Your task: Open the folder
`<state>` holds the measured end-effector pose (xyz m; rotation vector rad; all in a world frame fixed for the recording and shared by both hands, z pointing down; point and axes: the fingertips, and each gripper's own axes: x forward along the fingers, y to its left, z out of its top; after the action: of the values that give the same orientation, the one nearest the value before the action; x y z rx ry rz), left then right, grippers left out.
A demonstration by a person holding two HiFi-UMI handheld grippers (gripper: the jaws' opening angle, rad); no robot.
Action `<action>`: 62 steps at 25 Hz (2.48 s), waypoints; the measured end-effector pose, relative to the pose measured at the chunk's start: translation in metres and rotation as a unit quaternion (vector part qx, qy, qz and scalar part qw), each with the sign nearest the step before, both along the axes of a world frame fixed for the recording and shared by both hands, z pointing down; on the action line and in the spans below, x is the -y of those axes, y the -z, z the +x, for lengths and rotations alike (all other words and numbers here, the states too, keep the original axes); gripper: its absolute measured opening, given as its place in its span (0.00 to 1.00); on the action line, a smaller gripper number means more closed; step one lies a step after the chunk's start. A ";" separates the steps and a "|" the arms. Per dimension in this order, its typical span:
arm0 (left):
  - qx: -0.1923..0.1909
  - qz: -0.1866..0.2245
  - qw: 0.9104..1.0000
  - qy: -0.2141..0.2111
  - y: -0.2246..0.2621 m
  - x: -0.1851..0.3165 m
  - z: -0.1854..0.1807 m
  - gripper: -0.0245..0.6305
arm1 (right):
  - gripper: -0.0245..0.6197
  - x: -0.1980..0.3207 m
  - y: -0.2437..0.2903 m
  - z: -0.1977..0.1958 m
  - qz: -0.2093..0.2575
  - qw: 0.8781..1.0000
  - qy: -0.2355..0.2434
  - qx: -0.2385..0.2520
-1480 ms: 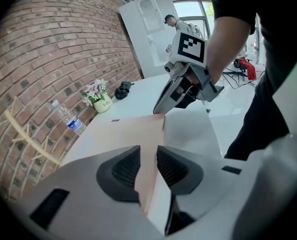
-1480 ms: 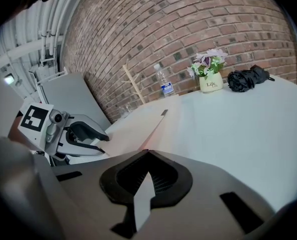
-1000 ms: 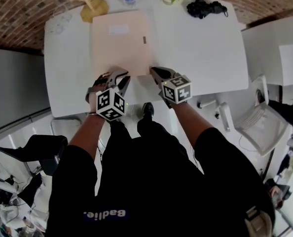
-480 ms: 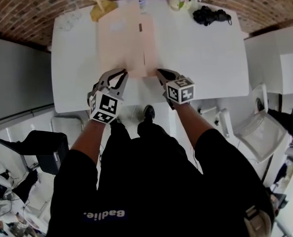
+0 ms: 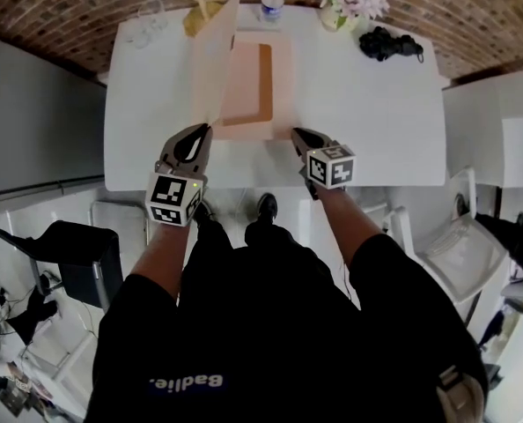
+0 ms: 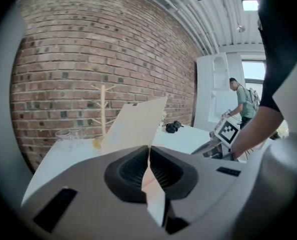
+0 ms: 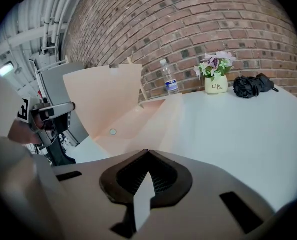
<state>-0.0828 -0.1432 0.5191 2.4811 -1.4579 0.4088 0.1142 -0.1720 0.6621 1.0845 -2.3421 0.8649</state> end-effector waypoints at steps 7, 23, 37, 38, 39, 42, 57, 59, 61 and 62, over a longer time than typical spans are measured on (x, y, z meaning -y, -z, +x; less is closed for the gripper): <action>-0.063 -0.002 0.995 0.078 0.005 -0.006 -0.046 0.05 | 0.08 0.001 0.000 0.000 0.001 1.000 0.006 -0.013; -0.170 -0.021 0.959 0.227 -0.022 -0.023 -0.140 0.04 | 0.08 -0.002 0.001 -0.002 0.009 0.999 0.018 -0.042; -0.209 -0.070 0.926 0.305 -0.074 -0.034 -0.200 0.04 | 0.08 -0.001 0.002 -0.002 0.009 0.997 0.013 -0.081; -0.211 -0.072 0.925 0.308 -0.077 -0.034 -0.203 0.04 | 0.08 -0.001 0.002 -0.002 0.009 0.996 0.012 -0.085; -0.212 -0.074 0.924 0.310 -0.080 -0.033 -0.206 0.04 | 0.08 -0.001 0.002 -0.002 0.009 0.996 0.011 -0.088; -0.213 -0.085 0.921 0.316 -0.092 -0.033 -0.217 0.04 | 0.08 -0.001 0.001 -0.002 0.012 0.995 0.008 -0.098; -0.295 -0.186 0.875 0.337 -0.160 -0.030 -0.248 0.05 | 0.08 -0.001 0.004 -0.001 0.007 0.990 -0.037 -0.139; -0.306 -0.197 0.868 0.337 -0.166 -0.030 -0.249 0.06 | 0.08 -0.001 0.010 -0.004 0.007 0.989 -0.048 -0.139; -0.320 -0.204 0.860 0.341 -0.169 -0.029 -0.250 0.06 | 0.08 0.000 0.014 -0.008 0.007 0.989 -0.055 -0.139; -0.325 -0.208 0.857 0.343 -0.170 -0.028 -0.250 0.06 | 0.08 0.000 0.014 -0.008 0.006 0.989 -0.056 -0.139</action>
<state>-0.3333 -0.1150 0.6895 1.4025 -1.5815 -0.2261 0.1065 -0.1721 0.6483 1.2652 -2.0749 0.6871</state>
